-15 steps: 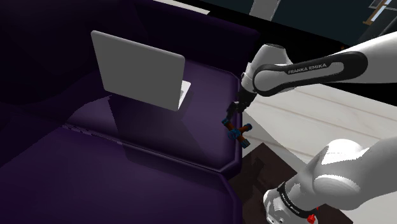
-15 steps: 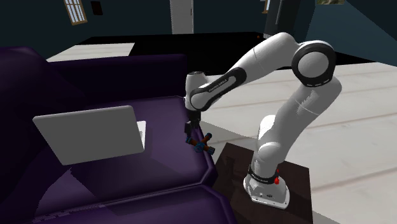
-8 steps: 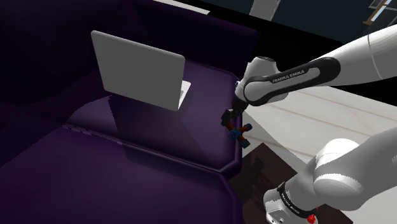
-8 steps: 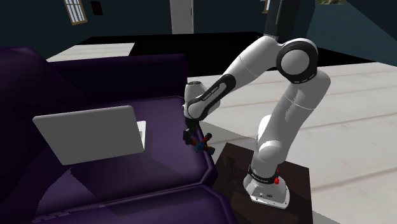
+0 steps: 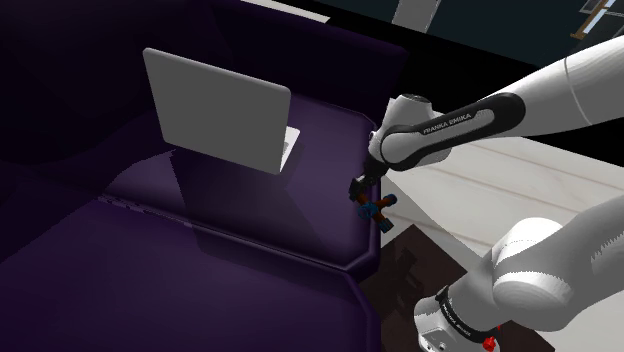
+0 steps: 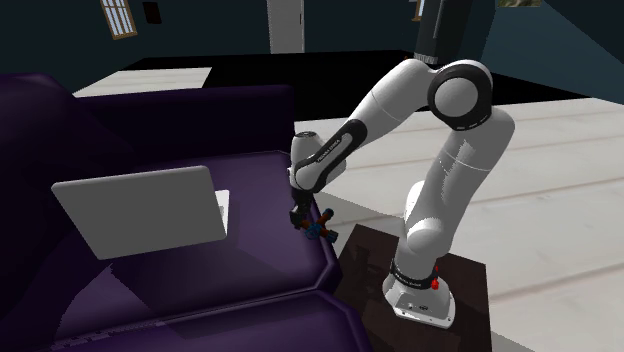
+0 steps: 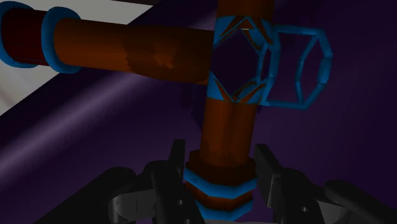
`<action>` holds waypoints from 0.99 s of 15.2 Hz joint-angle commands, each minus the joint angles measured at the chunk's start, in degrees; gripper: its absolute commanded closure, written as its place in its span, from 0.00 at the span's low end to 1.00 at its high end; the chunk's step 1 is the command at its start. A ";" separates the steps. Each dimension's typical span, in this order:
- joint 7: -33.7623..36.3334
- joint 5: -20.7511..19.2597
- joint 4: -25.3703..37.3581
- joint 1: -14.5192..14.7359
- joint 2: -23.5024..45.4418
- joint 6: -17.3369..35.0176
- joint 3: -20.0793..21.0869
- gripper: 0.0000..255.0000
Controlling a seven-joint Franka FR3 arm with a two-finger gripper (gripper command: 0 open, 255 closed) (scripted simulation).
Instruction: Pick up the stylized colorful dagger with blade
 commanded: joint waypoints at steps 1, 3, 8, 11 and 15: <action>-0.01 0.00 -0.01 0.00 0.02 0.01 -0.01 1.00; -0.02 0.00 0.00 0.00 0.03 0.02 -0.01 1.00; 1.03 -0.83 0.67 -0.27 -2.24 -2.86 0.44 1.00; 1.72 -1.54 1.47 -0.61 -4.40 -5.78 0.73 1.00; 2.47 -2.23 2.75 -0.96 -7.01 -9.62 1.09 1.00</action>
